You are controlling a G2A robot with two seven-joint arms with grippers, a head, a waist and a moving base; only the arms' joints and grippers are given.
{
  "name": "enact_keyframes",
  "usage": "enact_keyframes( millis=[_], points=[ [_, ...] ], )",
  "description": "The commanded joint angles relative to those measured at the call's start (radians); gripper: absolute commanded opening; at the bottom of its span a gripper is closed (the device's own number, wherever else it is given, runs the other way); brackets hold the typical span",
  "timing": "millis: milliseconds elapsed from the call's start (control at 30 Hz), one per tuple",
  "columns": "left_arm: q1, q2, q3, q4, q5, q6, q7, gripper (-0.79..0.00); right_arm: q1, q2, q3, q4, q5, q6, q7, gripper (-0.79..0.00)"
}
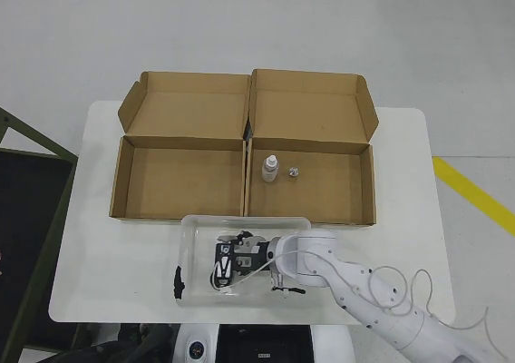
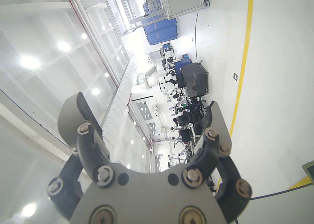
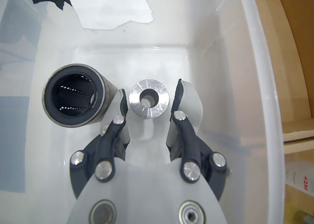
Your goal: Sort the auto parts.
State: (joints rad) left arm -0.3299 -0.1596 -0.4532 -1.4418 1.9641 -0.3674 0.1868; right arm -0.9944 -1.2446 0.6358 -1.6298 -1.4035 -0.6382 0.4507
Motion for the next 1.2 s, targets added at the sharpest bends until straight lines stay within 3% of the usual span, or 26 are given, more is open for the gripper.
enact_keyframes(
  millis=[0,267,333,400,667,1167],
  points=[
    [0.0,0.0,0.0,0.0,0.0,0.0,0.0,0.0,0.003,-0.003,-0.003,0.006,0.0,0.001,-0.002,-0.434],
    [0.0,0.0,0.0,0.0,0.0,0.0,0.0,0.0,0.023,-0.017,-0.014,0.042,0.001,0.0,-0.007,-0.523],
    [0.0,0.0,0.0,0.0,0.0,0.0,0.0,0.0,0.027,-0.021,-0.017,0.049,0.002,-0.002,-0.009,-0.606],
    [0.0,0.0,0.0,0.0,0.0,0.0,0.0,0.0,0.03,-0.023,-0.018,0.053,0.005,-0.004,-0.009,-0.785],
    [0.0,0.0,0.0,0.0,0.0,0.0,0.0,0.0,0.01,-0.014,0.033,0.012,0.041,-0.024,-0.049,-0.785],
    [0.0,0.0,0.0,0.0,0.0,0.0,0.0,0.0,-0.089,0.028,0.193,-0.203,0.079,-0.063,-0.181,-0.785]
  ],
)
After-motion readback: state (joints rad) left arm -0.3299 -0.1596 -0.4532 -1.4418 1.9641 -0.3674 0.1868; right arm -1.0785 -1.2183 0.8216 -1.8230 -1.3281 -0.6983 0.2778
